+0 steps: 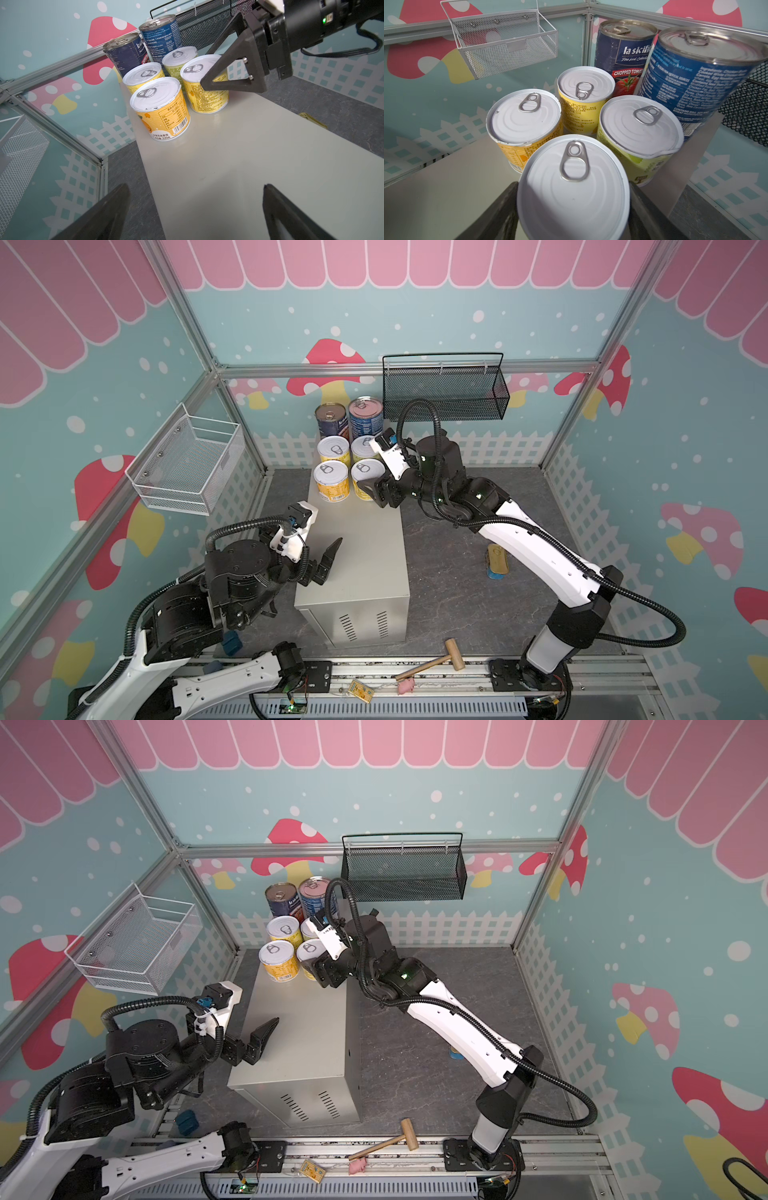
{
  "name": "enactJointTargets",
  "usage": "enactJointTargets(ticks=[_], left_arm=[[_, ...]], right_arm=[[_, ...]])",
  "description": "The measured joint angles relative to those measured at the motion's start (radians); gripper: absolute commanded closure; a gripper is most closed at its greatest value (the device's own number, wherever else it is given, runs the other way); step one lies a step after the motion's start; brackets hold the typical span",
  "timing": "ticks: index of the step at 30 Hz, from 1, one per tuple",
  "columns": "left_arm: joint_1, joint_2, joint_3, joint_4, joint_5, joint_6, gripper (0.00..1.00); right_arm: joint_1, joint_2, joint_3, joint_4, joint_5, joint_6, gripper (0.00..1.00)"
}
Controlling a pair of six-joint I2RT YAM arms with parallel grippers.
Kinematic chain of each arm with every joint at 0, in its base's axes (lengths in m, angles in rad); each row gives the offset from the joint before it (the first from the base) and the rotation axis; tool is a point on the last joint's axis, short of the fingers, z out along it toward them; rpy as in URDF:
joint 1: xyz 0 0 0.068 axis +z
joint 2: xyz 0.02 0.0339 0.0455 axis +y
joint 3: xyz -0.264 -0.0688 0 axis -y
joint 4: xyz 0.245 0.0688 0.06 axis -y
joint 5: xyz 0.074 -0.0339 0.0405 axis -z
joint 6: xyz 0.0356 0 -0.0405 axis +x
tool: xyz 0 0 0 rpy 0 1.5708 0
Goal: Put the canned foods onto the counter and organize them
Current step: 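Set the yellow can beside the other cans and open the right gripper, then move the right gripper down to the floor and grasp the SPAM tin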
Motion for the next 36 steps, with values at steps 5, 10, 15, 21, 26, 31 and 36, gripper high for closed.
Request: enactJointTargets(ticks=[5,10,15,21,26,31,36], left_arm=[[0.0,0.0,0.0,-0.002,0.0,0.0,0.01],[0.0,0.0,0.0,-0.002,0.0,0.0,0.01],[0.0,0.003,0.007,-0.003,0.006,0.0,0.01],[0.0,0.03,0.049,-0.04,0.098,0.0,0.01],[0.0,0.077,0.075,-0.069,0.208,0.0,0.01],[0.0,0.109,0.075,-0.091,0.308,0.003,0.01],[0.001,0.108,0.075,-0.091,0.38,0.004,0.01]], right_arm=[[0.0,0.0,0.0,0.0,0.002,0.0,0.22],[0.0,0.0,0.0,-0.011,0.008,-0.012,0.04],[-0.001,-0.011,-0.003,-0.029,0.023,-0.016,0.01],[-0.013,-0.17,-0.146,-0.048,0.127,0.007,0.01],[-0.136,-0.359,-0.331,-0.079,0.237,0.101,0.01],[-0.344,-0.524,-0.583,-0.121,0.311,0.194,0.01],[-0.481,-0.597,-0.802,-0.134,0.334,0.269,0.01]])
